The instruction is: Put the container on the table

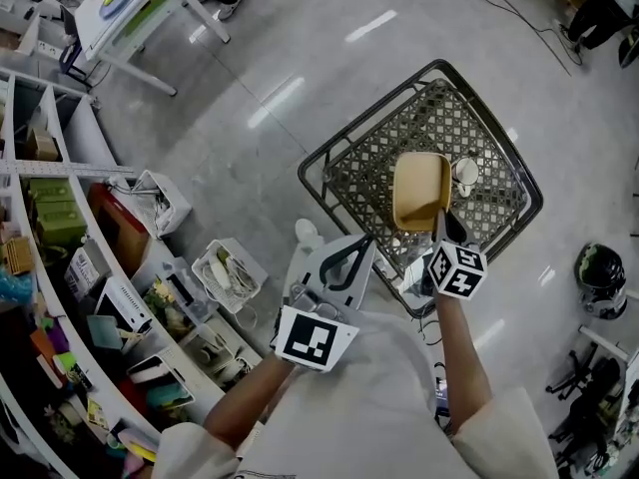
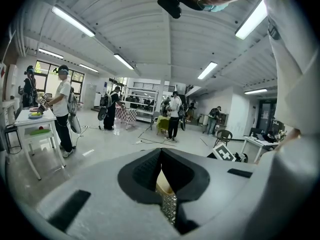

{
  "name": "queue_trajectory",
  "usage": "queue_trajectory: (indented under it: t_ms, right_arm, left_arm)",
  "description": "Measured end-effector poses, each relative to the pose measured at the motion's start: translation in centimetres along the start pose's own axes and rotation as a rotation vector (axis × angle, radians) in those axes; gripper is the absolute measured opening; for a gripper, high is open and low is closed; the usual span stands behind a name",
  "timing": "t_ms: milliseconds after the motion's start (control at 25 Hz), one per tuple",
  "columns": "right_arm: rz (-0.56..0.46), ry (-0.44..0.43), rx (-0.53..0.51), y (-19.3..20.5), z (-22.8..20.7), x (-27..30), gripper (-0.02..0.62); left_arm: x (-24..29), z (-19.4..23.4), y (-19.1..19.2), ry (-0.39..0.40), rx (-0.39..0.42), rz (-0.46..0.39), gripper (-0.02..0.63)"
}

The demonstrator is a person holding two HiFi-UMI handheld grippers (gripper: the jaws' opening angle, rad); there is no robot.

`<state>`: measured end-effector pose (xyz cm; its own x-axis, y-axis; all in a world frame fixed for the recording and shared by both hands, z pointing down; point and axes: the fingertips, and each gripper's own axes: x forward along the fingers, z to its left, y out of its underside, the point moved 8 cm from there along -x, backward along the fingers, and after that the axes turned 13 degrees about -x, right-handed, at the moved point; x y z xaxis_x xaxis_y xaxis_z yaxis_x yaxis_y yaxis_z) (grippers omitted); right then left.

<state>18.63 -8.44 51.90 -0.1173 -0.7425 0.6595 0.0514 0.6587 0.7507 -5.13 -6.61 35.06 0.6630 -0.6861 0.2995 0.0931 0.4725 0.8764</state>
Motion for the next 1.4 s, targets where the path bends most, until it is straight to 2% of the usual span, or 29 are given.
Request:
queue_trajectory:
  t_ms: [320,800,960,1120,1400]
  right_arm:
    - [0.11,0.024,-0.021,4.4,-2.6,5.4,0.028]
    - [0.235,0.023,0.046,9.0,-4.8,10.9,0.028]
    - [0.263,0.032,0.075,9.6,-5.5,11.9,0.028]
    - [0.277,0.036,0.096,10.1,-6.1,12.8,0.028]
    - [0.3,0.036,0.141,10.5,-6.3,14.5,0.028]
  left_arm:
    - [0.5,0.3,0.0,-0.007,0.011,0.023,0.023]
    - [0.7,0.4,0.0,-0.034,0.006,0.042,0.023]
    - [1.6,1.2,1.3,-0.031,0.056,0.091,0.023]
    - [2.5,1.4,1.7,-0.049,0.017,0.104,0.023]
    - [4.4,1.7,3.1,-0.019,0.051,0.161,0.023]
